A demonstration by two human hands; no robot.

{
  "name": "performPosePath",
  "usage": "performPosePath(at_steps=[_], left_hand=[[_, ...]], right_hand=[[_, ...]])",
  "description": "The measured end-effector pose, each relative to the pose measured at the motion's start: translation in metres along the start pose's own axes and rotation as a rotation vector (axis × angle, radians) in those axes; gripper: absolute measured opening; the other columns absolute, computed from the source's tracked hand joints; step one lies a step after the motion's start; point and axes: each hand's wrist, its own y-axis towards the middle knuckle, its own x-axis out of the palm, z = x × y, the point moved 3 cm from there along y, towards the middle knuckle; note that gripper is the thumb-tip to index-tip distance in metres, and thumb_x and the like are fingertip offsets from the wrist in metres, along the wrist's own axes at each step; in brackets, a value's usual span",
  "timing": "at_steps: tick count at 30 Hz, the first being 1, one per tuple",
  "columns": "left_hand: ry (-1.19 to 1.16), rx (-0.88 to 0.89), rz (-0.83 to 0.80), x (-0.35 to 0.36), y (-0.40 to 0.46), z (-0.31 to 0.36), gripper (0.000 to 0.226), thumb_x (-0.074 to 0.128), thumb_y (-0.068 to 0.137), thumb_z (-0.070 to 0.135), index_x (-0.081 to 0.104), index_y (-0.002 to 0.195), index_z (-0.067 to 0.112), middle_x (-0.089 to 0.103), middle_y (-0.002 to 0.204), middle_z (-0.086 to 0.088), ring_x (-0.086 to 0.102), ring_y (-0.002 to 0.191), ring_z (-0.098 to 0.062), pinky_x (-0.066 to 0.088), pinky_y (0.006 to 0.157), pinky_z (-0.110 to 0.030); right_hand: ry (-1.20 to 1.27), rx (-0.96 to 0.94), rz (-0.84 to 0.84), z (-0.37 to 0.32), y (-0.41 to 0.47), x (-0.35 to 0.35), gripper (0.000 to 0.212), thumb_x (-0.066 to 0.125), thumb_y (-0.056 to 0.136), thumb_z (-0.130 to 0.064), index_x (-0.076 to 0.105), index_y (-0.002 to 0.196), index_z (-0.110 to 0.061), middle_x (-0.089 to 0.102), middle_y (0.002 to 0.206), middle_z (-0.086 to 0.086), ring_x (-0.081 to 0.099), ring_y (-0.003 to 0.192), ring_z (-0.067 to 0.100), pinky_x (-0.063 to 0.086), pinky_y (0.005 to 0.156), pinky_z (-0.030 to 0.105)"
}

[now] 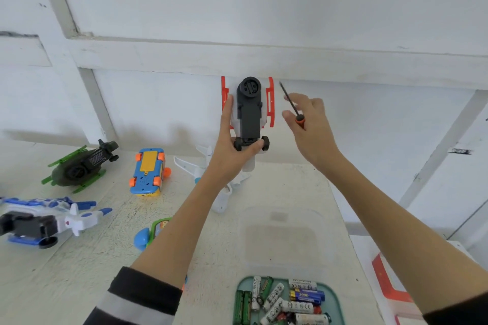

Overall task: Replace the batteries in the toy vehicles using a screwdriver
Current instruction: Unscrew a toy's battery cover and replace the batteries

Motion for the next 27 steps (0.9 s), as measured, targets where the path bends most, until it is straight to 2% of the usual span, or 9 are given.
performPosePath(at_steps=[4, 7, 10, 12, 15, 19, 21, 24, 27], left_hand=[[-0.009, -0.005, 0.101, -0.009, 0.004, -0.010, 0.092, 0.063, 0.089, -0.007, 0.007, 0.152, 0.030, 0.034, 0.126, 0.052, 0.061, 0.080, 0.014, 0.052, 0.075, -0.013], [-0.001, -0.018, 0.157, -0.016, 0.003, -0.022, 0.097, 0.069, 0.086, -0.002, 0.010, 0.149, 0.042, 0.029, 0.132, 0.045, 0.064, 0.097, -0.002, 0.054, 0.083, -0.024], [0.012, -0.049, 0.172, -0.019, 0.000, -0.030, 0.096, 0.069, 0.085, -0.003, 0.011, 0.148, 0.041, 0.030, 0.117, 0.061, 0.061, 0.093, 0.009, 0.053, 0.084, -0.022], [0.011, -0.057, 0.180, -0.021, -0.003, -0.033, 0.097, 0.067, 0.085, -0.005, 0.010, 0.151, 0.037, 0.027, 0.117, 0.061, 0.058, 0.098, 0.015, 0.053, 0.086, -0.022], [0.031, -0.041, 0.188, -0.023, -0.003, -0.035, 0.099, 0.068, 0.084, -0.007, 0.009, 0.154, 0.032, 0.022, 0.132, 0.049, 0.062, 0.106, -0.001, 0.055, 0.080, -0.021], [0.065, -0.007, 0.179, -0.026, -0.003, -0.035, 0.101, 0.067, 0.083, -0.009, 0.007, 0.154, 0.031, 0.017, 0.159, 0.010, 0.062, 0.111, -0.027, 0.056, 0.075, -0.020], [0.064, -0.001, 0.178, -0.027, -0.003, -0.037, 0.103, 0.068, 0.082, -0.006, 0.007, 0.154, 0.036, 0.017, 0.157, 0.016, 0.062, 0.111, -0.032, 0.057, 0.078, -0.025], [0.087, 0.002, 0.165, -0.029, -0.002, -0.039, 0.104, 0.074, 0.074, 0.016, 0.009, 0.142, 0.061, 0.021, 0.136, 0.047, 0.055, 0.119, -0.039, 0.054, 0.094, -0.046], [0.087, -0.006, 0.174, -0.030, -0.002, -0.039, 0.106, 0.073, 0.077, 0.007, 0.007, 0.146, 0.053, 0.020, 0.135, 0.044, 0.056, 0.119, -0.037, 0.056, 0.092, -0.041]], right_hand=[[-0.131, 0.115, -0.254, 0.003, -0.004, 0.004, 0.029, 0.049, 0.090, -0.048, 0.055, 0.087, -0.019, 0.058, 0.064, -0.004, 0.055, 0.054, 0.013, 0.042, 0.058, 0.026], [-0.107, 0.129, -0.496, -0.002, -0.013, 0.010, 0.039, 0.050, 0.087, -0.054, 0.052, 0.089, -0.015, 0.045, 0.068, -0.008, 0.041, 0.060, 0.009, 0.034, 0.058, 0.023], [-0.053, 0.164, -0.680, -0.007, -0.020, 0.011, 0.035, 0.039, 0.096, -0.044, 0.050, 0.099, -0.011, 0.048, 0.076, -0.004, 0.043, 0.066, 0.013, 0.036, 0.061, 0.024], [-0.128, 0.090, -0.643, -0.010, -0.017, 0.009, 0.028, 0.043, 0.096, -0.036, 0.057, 0.096, -0.012, 0.054, 0.076, -0.005, 0.049, 0.067, 0.013, 0.040, 0.063, 0.026], [-0.226, -0.010, -0.527, -0.013, -0.012, 0.008, 0.025, 0.053, 0.091, -0.038, 0.065, 0.085, -0.017, 0.062, 0.077, -0.003, 0.060, 0.075, 0.018, 0.049, 0.071, 0.036], [-0.257, -0.043, -0.507, -0.016, -0.010, 0.009, 0.025, 0.055, 0.089, -0.038, 0.069, 0.084, -0.017, 0.065, 0.075, 0.000, 0.059, 0.072, 0.018, 0.048, 0.067, 0.033], [-0.275, -0.054, -0.505, -0.016, -0.009, 0.009, 0.025, 0.056, 0.089, -0.039, 0.070, 0.086, -0.018, 0.065, 0.076, -0.001, 0.056, 0.069, 0.015, 0.045, 0.065, 0.030], [-0.267, -0.050, -0.500, -0.015, -0.008, 0.010, 0.025, 0.058, 0.087, -0.039, 0.071, 0.084, -0.017, 0.067, 0.078, -0.001, 0.058, 0.071, 0.017, 0.048, 0.067, 0.032], [-0.255, -0.057, -0.487, -0.016, -0.009, 0.010, 0.024, 0.059, 0.087, -0.038, 0.072, 0.083, -0.017, 0.068, 0.077, -0.001, 0.057, 0.068, 0.015, 0.047, 0.065, 0.032]])
